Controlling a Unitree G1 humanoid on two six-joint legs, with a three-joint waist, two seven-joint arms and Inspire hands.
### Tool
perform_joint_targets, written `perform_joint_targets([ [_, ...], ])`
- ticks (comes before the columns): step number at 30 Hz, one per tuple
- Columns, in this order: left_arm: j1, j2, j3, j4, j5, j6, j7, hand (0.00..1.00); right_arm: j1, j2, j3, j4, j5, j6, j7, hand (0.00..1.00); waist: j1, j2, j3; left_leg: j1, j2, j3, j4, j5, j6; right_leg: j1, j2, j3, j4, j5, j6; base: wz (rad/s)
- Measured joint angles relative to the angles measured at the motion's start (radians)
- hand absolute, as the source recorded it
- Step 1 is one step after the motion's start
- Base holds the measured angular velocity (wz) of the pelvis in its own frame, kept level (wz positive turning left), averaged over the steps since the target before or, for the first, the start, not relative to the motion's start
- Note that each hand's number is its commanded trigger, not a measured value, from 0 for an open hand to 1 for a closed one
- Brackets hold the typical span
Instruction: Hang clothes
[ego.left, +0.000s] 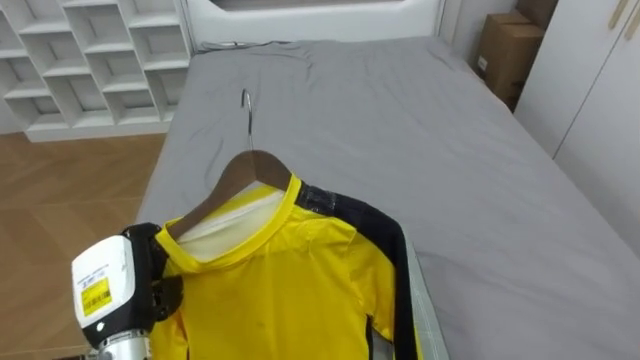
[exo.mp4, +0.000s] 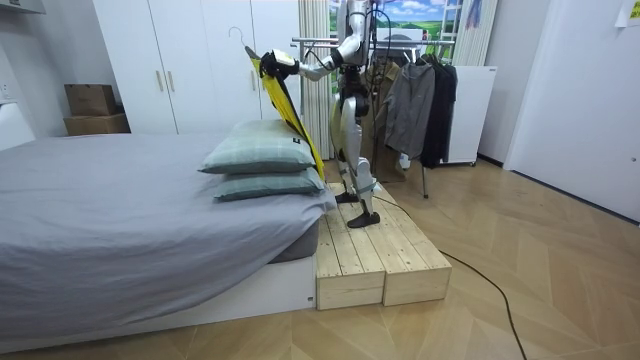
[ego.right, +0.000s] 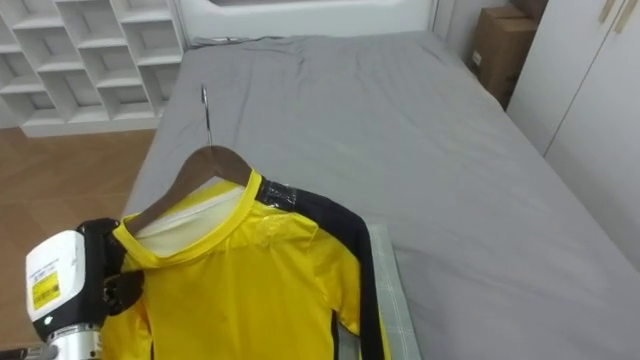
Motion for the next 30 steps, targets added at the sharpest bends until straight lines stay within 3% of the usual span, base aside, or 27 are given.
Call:
perform_joint_targets([
  [3, 0.015, -0.001, -0.002, -0.001, 0.003, 0.0, 0.004, 1.0, 0.009, 0.0, -0.075, -0.09, -0.088, -0.01, -0.128, 0.0, 0.002, -0.006, -0.0058, 0.003, 0.0, 0.002, 0.0, 0.0, 0.0, 0.002, 0.0, 0.001, 0.003, 0.0, 0.0, 0.0],
  [6, 0.015, -0.001, -0.021, -0.004, -0.013, 0.001, 0.004, 1.0, 0.012, -0.008, -0.077, -0.188, -0.206, -0.021, -0.249, 0.0, 0.01, -0.014, -0.0115, 0.003, 0.0, 0.002, 0.003, 0.0, 0.0, 0.005, 0.0, 0.003, 0.006, 0.0, 0.0, 0.0],
  [11, 0.016, -0.001, -0.045, -0.046, -0.02, 0.002, -0.009, 1.0, -0.003, -0.017, -0.062, -0.336, -0.399, -0.048, -0.398, 0.0, 0.039, -0.029, -0.009, 0.007, 0.001, 0.005, 0.005, 0.001, 0.001, 0.003, 0.0, 0.004, 0.008, 0.001, -0.001, 0.0],
  [13, 0.018, -0.001, -0.056, -0.076, -0.022, 0.018, -0.032, 1.0, -0.015, -0.021, -0.042, -0.387, -0.452, -0.048, -0.448, 0.0, 0.059, -0.035, -0.0064, 0.005, 0.001, 0.005, 0.005, 0.001, 0.001, 0.001, 0.0, 0.004, 0.008, 0.001, -0.001, 0.0],
  [19, 0.025, -0.002, -0.066, -0.142, -0.031, 0.064, -0.084, 1.0, -0.011, -0.023, -0.031, -0.626, -0.631, -0.048, -0.536, 0.0, 0.092, -0.039, -0.006, 0.013, 0.002, 0.022, 0.0, 0.001, 0.001, 0.0, 0.0, 0.012, 0.011, 0.001, -0.001, -0.04],
  [24, 0.025, 0.005, -0.066, -0.171, -0.018, 0.077, -0.112, 1.0, -0.008, -0.024, -0.019, -0.75, -0.777, -0.05, -0.559, 0.0, 0.102, -0.046, -0.0065, 0.013, 0.003, 0.032, -0.002, 0.001, 0.001, -0.009, -0.001, 0.015, 0.023, 0.001, -0.001, -0.02],
  [30, 0.025, 0.004, -0.068, -0.192, -0.018, 0.086, -0.128, 1.0, 0.016, -0.024, 0.053, -0.9, -0.824, -0.061, -0.579, 0.0, 0.108, -0.05, -0.0063, 0.01, 0.004, 0.032, -0.005, 0.001, 0.001, -0.015, -0.001, 0.015, 0.026, 0.001, -0.001, -0.01],
])
